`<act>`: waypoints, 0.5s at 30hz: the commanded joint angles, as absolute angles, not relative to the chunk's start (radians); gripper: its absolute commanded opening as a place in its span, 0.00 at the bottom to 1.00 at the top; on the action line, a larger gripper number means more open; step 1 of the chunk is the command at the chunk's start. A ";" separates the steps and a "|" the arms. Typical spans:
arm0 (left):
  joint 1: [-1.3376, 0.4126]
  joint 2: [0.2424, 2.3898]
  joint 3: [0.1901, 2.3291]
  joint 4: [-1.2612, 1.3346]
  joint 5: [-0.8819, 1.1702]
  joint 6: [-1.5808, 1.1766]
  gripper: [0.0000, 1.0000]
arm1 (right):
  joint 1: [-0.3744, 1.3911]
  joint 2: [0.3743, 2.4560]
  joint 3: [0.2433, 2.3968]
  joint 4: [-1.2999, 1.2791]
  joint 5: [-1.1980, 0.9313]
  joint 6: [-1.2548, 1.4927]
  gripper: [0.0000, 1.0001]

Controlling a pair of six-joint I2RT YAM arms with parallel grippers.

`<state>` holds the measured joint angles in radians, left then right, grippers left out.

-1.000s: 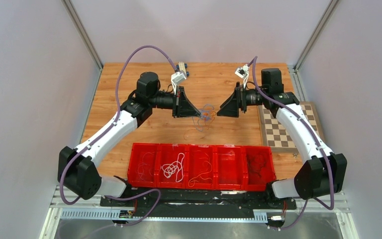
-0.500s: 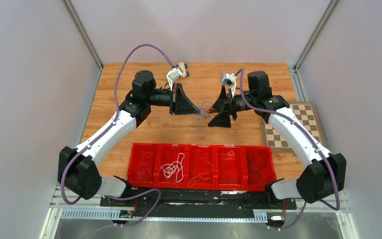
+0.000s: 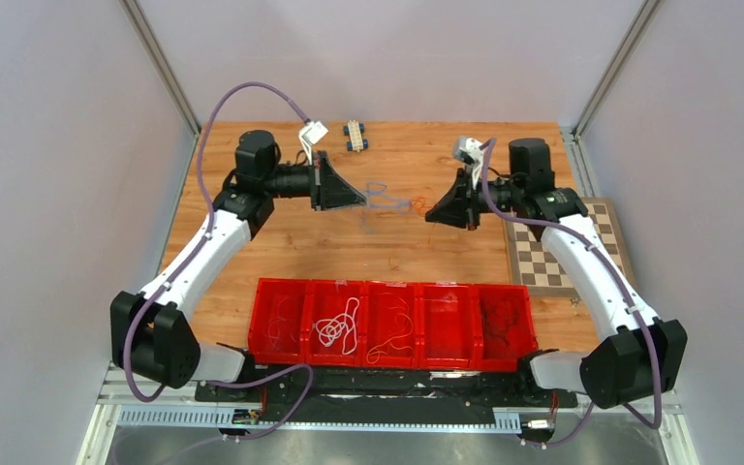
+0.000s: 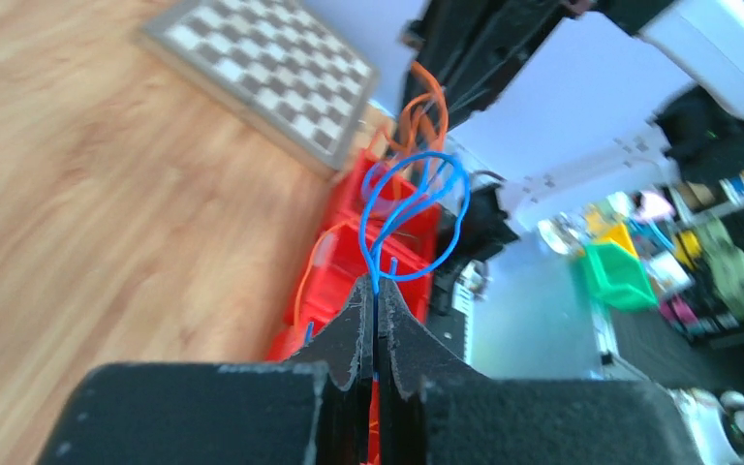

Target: Untangle the cables

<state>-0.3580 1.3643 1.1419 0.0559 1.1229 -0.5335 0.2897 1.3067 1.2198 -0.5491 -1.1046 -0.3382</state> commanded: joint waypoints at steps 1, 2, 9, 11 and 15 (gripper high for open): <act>-0.237 1.293 1.209 -0.133 1.043 -0.382 0.00 | 0.146 1.269 1.225 -0.640 -1.075 -0.438 0.00; -0.195 1.289 1.213 -0.161 1.011 -0.361 0.00 | 0.111 1.269 1.233 -0.662 -1.081 -0.457 0.00; 0.028 1.237 1.211 -0.284 0.897 -0.251 0.00 | -0.109 1.266 1.274 -0.772 -1.100 -0.534 0.00; 0.087 1.227 1.209 -0.288 0.872 -0.243 0.00 | -0.155 1.261 1.278 -0.789 -1.101 -0.548 0.00; 0.194 1.220 1.208 -0.295 0.842 -0.235 0.00 | -0.239 1.253 1.283 -0.821 -1.117 -0.566 0.00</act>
